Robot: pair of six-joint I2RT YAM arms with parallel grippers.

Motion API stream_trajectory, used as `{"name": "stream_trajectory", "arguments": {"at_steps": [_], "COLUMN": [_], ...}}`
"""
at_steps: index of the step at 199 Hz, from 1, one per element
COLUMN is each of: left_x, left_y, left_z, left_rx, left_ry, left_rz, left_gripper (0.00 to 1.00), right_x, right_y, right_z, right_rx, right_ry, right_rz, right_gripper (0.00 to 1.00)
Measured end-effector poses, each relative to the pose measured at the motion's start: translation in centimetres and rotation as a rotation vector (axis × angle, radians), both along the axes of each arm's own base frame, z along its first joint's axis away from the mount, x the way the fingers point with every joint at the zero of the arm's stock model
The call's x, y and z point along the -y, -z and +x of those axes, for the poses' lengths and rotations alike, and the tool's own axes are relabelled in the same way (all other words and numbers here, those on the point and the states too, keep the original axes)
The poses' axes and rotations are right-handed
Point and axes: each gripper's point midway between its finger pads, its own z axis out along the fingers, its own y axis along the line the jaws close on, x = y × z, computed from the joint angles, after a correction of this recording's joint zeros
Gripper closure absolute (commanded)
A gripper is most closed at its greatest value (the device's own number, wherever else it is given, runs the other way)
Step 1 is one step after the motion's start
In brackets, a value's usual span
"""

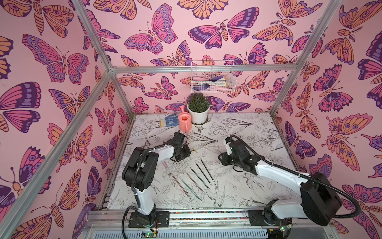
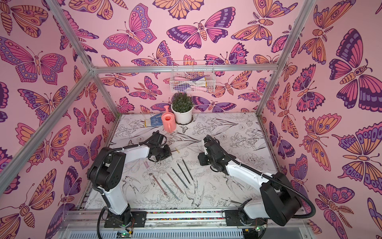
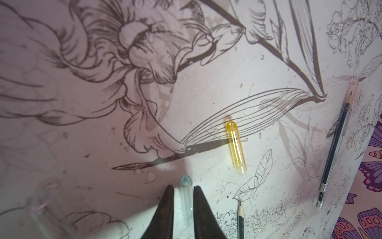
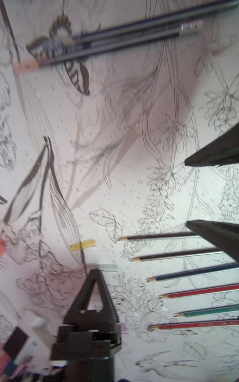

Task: Remove the protective cover of the pencils
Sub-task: Place the protective sleeve at the center of the board.

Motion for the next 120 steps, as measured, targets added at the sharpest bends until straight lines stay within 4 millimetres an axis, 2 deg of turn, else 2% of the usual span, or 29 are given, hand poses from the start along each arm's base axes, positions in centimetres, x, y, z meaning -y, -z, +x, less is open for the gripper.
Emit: {"name": "stream_trajectory", "arguments": {"at_steps": [35,62,102,120], "left_x": [0.0,0.0,-0.1,-0.2], "left_y": [0.0,-0.1,-0.8,-1.8], "left_z": [0.0,0.0,-0.3,-0.6], "left_rx": [-0.001,0.0,0.01,0.023], "left_ry": [0.0,0.001,0.002,0.005], "left_rz": [0.001,-0.003,-0.007,-0.011], "left_gripper": [0.79,0.73,0.52,0.49], "right_x": [5.0,8.2,10.2,10.6], "right_y": [-1.0,0.5,4.5,5.4], "right_z": [2.3,3.7,3.8,3.7], "right_rx": [0.021,-0.016,-0.124,-0.151], "right_ry": [0.153,0.255,0.312,0.323], "right_rz": [0.033,-0.007,-0.08,-0.1], "right_gripper": [0.5,0.49,0.51,0.52]}}
